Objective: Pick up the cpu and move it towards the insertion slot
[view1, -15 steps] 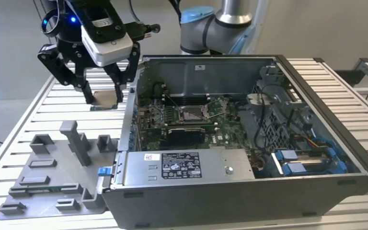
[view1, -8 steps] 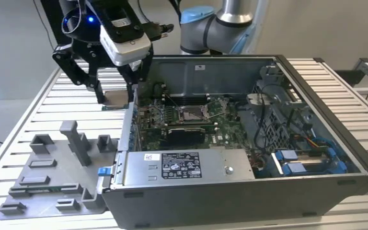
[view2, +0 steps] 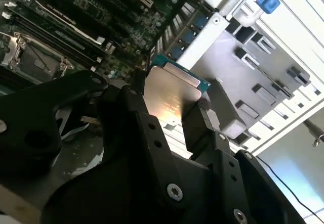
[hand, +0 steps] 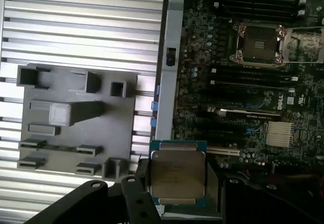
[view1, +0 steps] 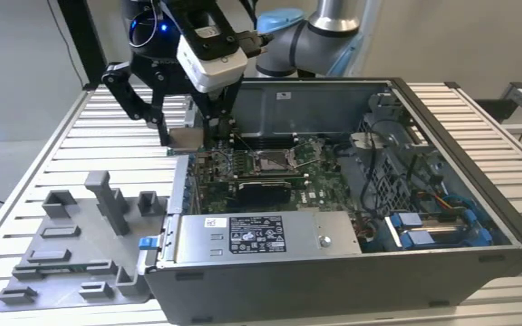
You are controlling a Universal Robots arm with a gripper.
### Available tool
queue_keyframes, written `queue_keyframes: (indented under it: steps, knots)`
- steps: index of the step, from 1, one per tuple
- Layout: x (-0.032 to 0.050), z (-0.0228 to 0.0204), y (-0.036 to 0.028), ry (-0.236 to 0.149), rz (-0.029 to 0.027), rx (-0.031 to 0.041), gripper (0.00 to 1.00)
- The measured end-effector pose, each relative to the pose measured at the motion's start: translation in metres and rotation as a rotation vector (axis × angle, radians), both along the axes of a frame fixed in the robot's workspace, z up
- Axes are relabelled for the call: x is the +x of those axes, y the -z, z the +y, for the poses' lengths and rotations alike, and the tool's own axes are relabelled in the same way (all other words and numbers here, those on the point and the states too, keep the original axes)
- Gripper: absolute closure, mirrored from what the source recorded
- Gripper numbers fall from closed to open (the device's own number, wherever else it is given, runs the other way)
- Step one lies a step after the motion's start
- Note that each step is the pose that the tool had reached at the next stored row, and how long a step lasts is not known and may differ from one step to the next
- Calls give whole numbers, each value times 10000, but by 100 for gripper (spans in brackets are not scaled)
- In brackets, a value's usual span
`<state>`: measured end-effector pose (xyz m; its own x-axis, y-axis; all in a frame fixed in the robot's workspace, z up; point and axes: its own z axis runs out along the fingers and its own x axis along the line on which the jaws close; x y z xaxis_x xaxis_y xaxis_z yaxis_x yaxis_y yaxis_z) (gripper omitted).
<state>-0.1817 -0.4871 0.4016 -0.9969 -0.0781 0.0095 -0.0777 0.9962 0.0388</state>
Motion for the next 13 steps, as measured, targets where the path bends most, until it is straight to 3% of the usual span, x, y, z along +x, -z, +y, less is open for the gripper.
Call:
queue_keyframes:
  steps: [13]
  knots:
    - [222, 19, 2, -6, 0, -1, 100]
